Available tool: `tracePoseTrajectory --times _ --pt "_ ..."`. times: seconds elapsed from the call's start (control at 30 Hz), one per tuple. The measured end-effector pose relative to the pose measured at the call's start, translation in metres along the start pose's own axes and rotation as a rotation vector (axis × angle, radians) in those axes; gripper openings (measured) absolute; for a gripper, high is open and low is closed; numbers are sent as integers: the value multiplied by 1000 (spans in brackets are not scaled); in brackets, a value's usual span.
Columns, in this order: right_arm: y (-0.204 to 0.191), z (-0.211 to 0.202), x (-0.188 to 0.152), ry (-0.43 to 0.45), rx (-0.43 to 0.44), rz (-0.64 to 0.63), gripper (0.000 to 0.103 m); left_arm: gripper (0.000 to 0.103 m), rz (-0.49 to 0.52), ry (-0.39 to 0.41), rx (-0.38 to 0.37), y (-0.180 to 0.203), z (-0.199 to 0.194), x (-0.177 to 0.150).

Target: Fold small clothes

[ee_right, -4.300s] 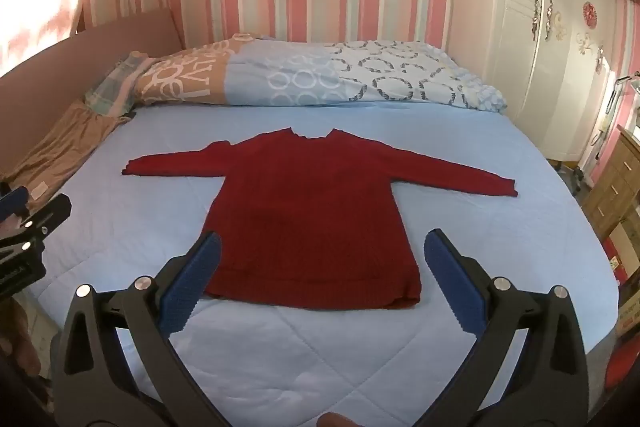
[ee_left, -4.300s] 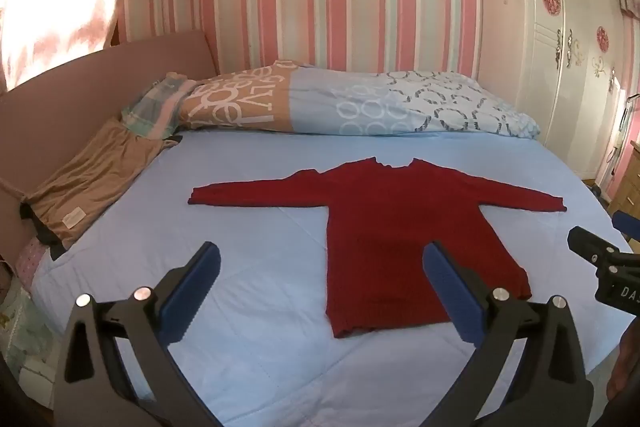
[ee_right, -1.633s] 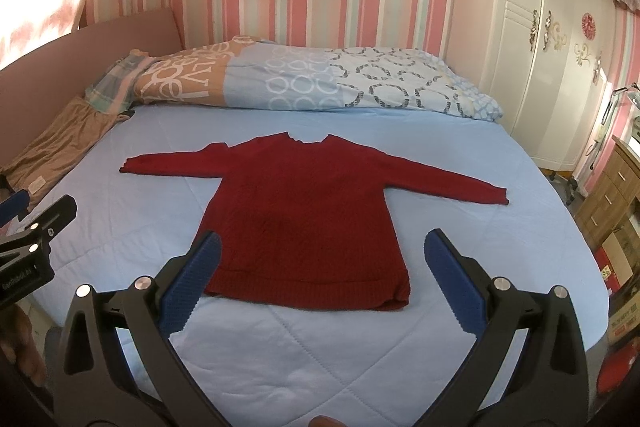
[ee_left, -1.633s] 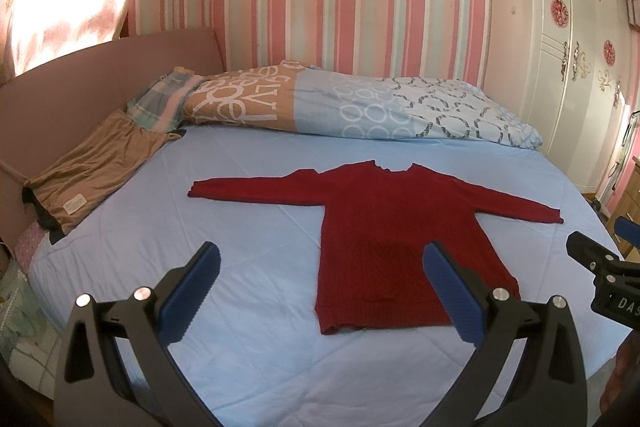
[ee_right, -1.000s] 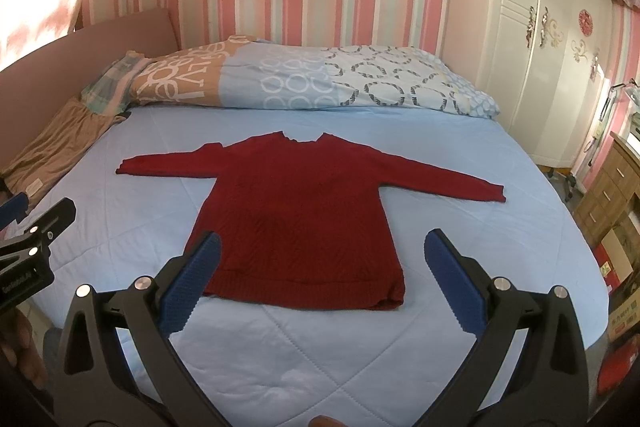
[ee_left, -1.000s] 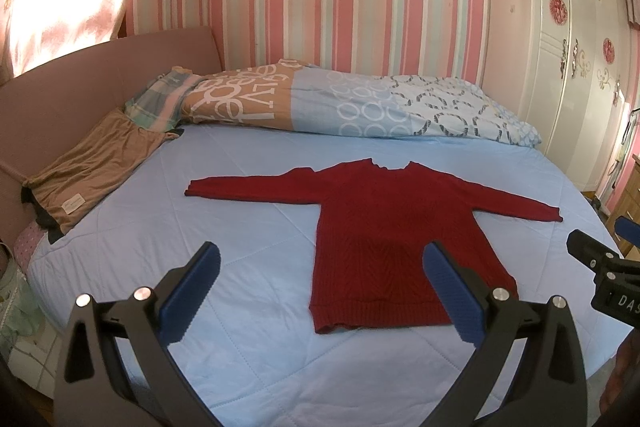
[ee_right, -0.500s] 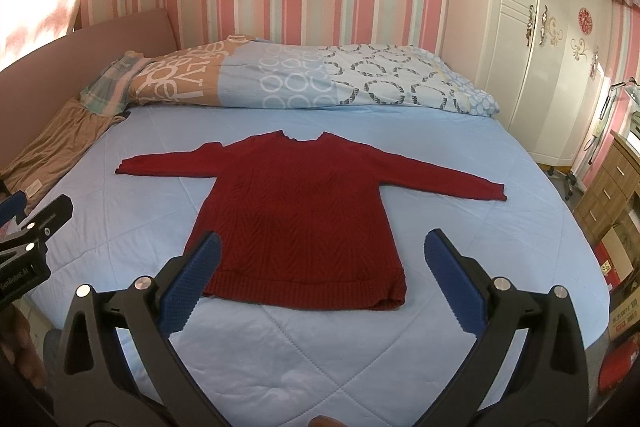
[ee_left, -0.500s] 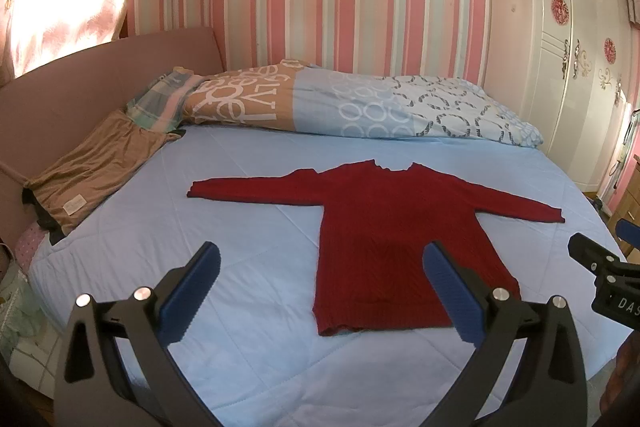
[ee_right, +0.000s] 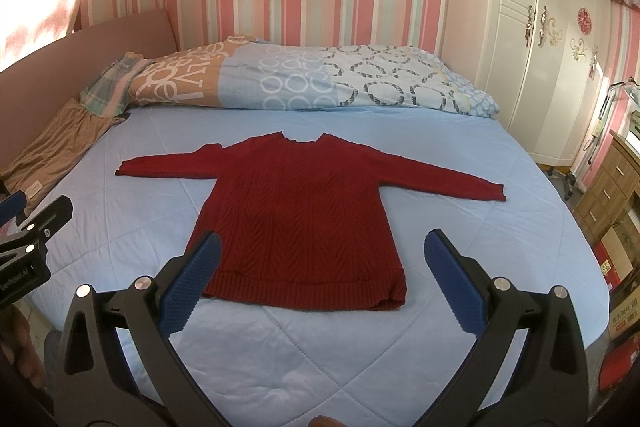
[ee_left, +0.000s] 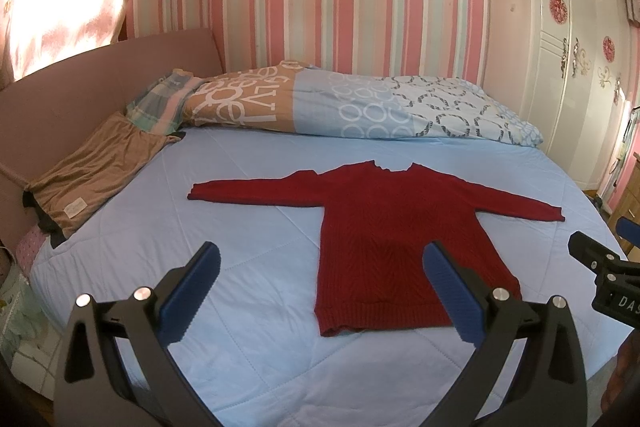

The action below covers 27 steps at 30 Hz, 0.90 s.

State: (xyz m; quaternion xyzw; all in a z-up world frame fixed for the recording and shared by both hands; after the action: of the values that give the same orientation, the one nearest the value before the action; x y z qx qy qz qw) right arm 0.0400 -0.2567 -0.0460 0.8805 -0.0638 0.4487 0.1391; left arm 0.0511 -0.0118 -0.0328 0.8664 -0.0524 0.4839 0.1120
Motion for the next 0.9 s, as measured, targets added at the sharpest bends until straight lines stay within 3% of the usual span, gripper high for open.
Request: tracePoseTrajectory --times 0.9 --pt "0 0 0 1 -2 1 100 102 -5 -1 0 -2 1 -1"
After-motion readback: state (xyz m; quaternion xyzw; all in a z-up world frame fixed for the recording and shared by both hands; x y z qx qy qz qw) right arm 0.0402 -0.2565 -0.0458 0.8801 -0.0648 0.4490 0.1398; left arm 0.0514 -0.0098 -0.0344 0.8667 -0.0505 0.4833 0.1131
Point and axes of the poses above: each gripper's, at about its wrist camera, not at the fingertips, and z roughly the way its jaws point, y to its right, x to its top, the point moved 7 cm from there along z, roughly the way its jaws point, and after that the axes turned 15 degrees about -x, right-handed, at the moved point
